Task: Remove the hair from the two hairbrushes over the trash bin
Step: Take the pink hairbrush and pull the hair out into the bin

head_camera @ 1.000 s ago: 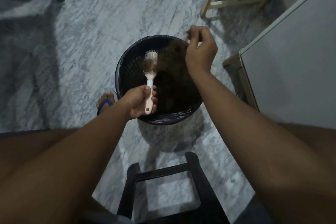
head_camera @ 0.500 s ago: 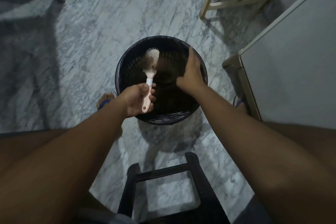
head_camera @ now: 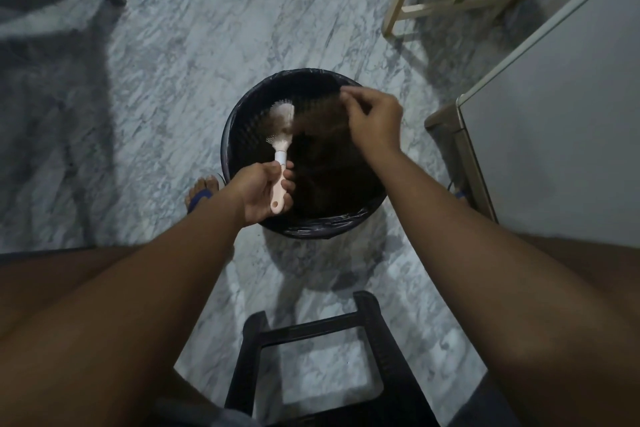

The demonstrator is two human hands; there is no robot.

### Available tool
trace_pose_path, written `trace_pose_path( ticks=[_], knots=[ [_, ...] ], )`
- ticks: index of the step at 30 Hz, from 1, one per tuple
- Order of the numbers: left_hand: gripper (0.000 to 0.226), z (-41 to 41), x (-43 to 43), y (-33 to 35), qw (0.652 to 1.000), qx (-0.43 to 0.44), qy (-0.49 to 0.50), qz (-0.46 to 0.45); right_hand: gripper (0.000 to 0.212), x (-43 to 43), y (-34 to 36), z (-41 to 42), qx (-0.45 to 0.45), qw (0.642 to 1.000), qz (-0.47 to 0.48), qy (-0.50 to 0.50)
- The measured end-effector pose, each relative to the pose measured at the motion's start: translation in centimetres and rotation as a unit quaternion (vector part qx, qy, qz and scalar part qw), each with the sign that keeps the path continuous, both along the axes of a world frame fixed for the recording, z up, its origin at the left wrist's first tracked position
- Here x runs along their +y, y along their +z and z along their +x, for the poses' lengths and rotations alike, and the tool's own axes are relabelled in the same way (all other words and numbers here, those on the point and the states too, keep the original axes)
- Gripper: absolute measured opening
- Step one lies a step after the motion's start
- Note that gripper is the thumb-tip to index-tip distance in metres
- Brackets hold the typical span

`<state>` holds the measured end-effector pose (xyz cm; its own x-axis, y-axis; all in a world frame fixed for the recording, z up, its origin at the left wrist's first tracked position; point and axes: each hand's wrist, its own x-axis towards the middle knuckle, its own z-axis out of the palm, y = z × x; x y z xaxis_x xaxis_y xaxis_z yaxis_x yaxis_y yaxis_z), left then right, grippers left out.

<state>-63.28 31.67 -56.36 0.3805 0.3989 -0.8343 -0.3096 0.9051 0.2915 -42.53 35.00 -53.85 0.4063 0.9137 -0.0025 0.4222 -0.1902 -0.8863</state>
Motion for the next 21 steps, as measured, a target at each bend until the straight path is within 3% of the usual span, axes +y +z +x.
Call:
trace_pose_path(
  ticks=[5,9,12,15,18,19,21],
  knots=[
    [0.021,-0.5,-0.1,-0.5,0.997,0.031,0.069,-0.006,0.021,1.3,2.8,1.1,0.085,0.973,0.157,-0.147],
    [0.022,-0.5,-0.4,-0.6,0.997,0.040,0.061,0.000,0.011,1.8,4.3,1.4,0.071,0.947,0.229,-0.215],
    [0.020,-0.3,-0.4,-0.7,0.998,0.046,0.043,0.013,0.014,0.9,3.0,1.3,0.026,0.975,0.147,-0.166],
    [0.019,0.1,-0.2,-0.2,0.998,0.047,0.019,0.027,0.019,-0.1,0.5,1.8,-0.063,0.995,-0.078,-0.018],
    [0.020,0.6,-0.1,0.4,0.997,0.061,-0.012,0.042,0.065,-1.3,-0.8,1.6,-0.163,0.918,-0.295,0.207],
    [0.021,0.7,-0.1,0.5,0.996,0.070,-0.022,0.046,0.079,-1.7,-0.8,1.2,-0.156,0.908,-0.303,0.244],
    [0.021,0.9,-0.2,0.5,0.995,0.082,-0.036,0.050,0.090,-2.1,-0.9,0.2,-0.108,0.934,-0.232,0.250]
  ],
)
